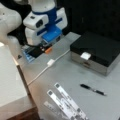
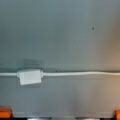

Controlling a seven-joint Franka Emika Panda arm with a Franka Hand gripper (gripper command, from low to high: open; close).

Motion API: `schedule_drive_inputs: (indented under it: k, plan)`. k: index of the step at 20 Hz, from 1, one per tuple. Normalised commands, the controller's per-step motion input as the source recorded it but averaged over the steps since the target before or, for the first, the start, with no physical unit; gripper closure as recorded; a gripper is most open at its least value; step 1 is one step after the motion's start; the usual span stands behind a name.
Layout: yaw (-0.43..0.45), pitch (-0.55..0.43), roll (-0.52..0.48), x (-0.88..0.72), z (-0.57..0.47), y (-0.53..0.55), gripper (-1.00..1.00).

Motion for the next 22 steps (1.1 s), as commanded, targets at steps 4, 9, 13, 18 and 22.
schedule_drive_inputs:
  k: [4,9,13,18,22]
  plan:
    - [0.17,0.097,0.118,0.01,-0.01,0.04,-1.0]
    - [0.102,0.113,0.066,0.05,-0.04,0.1,-1.0]
    - [0.019,0.121,0.115,0.14,-0.03,0.18,-1.0]
    - [-0.041,0.144,0.202,0.25,0.02,0.2,-1.0]
    - [-0.035,0.169,0.27,0.4,0.09,0.21,-1.0]
